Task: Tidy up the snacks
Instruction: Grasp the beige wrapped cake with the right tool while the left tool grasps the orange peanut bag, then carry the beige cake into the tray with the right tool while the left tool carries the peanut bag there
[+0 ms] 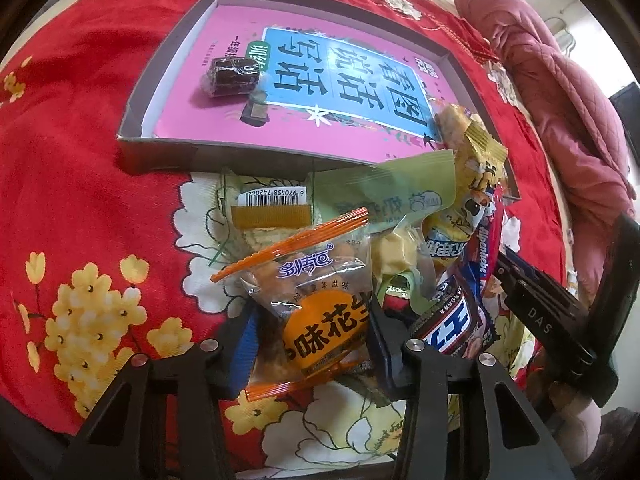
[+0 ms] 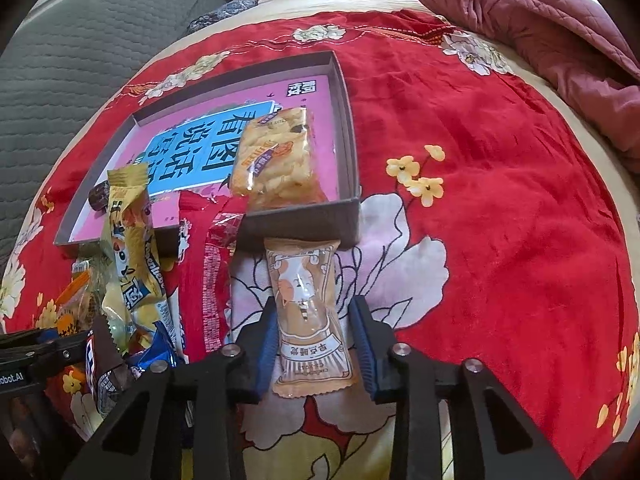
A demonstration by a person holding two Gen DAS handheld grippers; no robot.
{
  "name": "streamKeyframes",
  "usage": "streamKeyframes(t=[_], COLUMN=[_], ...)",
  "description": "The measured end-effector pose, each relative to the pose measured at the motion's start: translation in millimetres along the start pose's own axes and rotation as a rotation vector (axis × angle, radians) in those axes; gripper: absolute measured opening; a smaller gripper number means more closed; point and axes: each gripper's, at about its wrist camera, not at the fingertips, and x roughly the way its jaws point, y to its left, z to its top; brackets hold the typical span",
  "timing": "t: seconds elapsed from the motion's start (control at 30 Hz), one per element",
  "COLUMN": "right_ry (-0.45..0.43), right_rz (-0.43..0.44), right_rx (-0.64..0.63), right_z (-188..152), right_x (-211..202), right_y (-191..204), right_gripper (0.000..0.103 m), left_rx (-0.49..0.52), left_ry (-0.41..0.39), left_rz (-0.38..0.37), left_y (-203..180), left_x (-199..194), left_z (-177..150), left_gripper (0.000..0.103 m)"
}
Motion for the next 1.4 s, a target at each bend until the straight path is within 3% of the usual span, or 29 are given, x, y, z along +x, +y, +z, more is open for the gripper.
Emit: streamKeyframes(t=[0.13,0.4,0.6,1.0,1.4], right_ry=[-0.005,-0.026,-0.087,-0.219,-0.268], right_rz=[0.008,0.083,0.119,0.172,0.191], right_rx=[0.002,0.077,0.115,0.071,0.036], right_z=[0.2,-2.2,-0.7,9.5,12.8], right_x=[-2.4,-17.1,-33.8,-56.0,-62.1], right_y=[-1.0,-13.3,-19.0,-8.6,-0.3], right_gripper=[0.026,0.025,0.025,0.025,0.025], left_rx=[0.009,-0.005,0.003,0.022,0.026], left_ry=[0.001,0.009,-0.034,-0.105,-0.167], left_rz=[0.005,-0.021,-0.017,0.009,0.014], left_y=[3.5,11.3,12.4,6.7,6.6], left_x=[-6.5,-20.6,-37.4,-56.2,-70.1], left_z=[-4.4,-7.3,-4.6,2.3,13.7], left_gripper=[0.048,0.048,0.048,0.048,0.048])
